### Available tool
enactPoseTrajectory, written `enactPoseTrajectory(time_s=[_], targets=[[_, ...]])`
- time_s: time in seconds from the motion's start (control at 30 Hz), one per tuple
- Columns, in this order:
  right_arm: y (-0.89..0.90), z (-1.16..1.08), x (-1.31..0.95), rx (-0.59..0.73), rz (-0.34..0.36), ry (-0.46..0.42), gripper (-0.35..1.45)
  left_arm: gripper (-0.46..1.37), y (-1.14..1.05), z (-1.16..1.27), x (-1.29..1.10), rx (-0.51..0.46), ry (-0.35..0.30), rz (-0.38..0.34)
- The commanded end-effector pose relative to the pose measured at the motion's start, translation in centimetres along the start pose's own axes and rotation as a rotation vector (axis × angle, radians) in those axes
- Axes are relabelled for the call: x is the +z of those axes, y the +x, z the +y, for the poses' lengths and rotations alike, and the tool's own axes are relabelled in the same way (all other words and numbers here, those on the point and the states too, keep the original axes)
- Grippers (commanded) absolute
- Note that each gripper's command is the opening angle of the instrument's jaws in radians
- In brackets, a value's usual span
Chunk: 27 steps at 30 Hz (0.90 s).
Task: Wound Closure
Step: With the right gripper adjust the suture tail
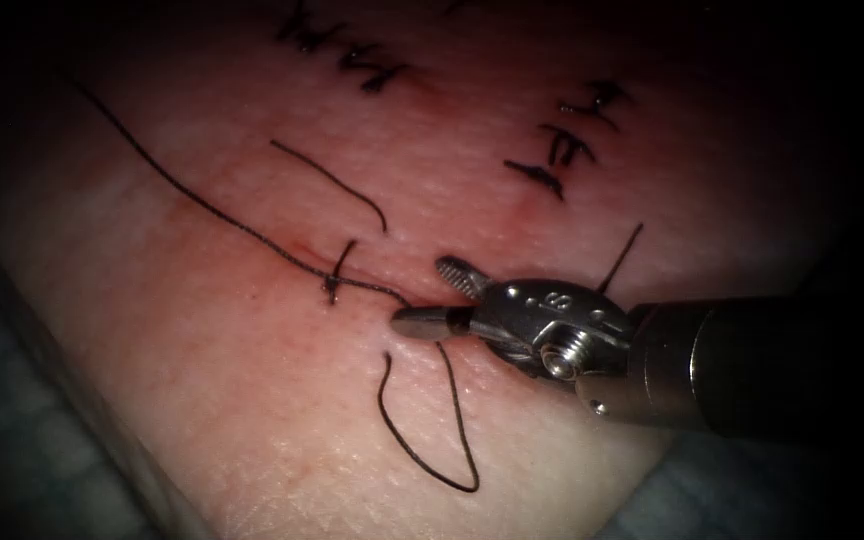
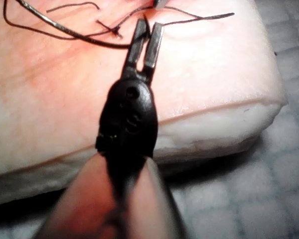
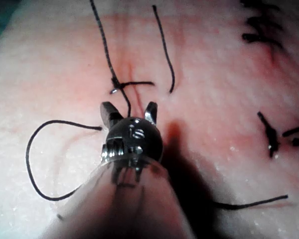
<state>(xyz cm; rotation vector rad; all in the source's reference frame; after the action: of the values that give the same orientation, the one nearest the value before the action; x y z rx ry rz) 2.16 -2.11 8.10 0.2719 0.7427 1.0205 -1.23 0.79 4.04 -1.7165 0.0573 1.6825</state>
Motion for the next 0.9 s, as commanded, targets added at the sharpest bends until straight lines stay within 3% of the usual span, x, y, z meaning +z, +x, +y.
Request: enactPoseTrajectory(time_s=[0.03, 0.23, 0.37, 0.43, 0.7, 0.9], targets=[[0.01, 0.00, -0.01, 0.000, -0.001, 0.003, 0.91, -0.35, 0.00, 0.00, 0.00, 0.000, -0.011, 0.001], [0.09, 0.06, -0.06, 0.000, 0.019, 0.007, 1.03, -0.35, 0.00, 0.00, 0.00, -0.001, -0.014, 0.004], [0.25, 0.20, -0.06, -0.029, 0.049, 0.007, 1.06, -0.35, 0.00, 0.00, 0.00, -0.007, -0.011, 0.010], [0.34, 0.30, 0.01, -0.025, 0.064, 0.030, 0.99, -0.35, 0.00, 0.00, 0.01, -0.007, -0.014, 0.010], [0.47, 0.50, 0.47, -0.077, 0.066, 0.099, 0.88, -0.35, 0.00, 0.02, 0.01, -0.007, -0.015, 0.010], [0.57, 0.49, 0.84, -0.217, 0.031, 0.131, 0.86, -0.35, 0.00, 0.02, 0.01, -0.007, -0.016, 0.010]])
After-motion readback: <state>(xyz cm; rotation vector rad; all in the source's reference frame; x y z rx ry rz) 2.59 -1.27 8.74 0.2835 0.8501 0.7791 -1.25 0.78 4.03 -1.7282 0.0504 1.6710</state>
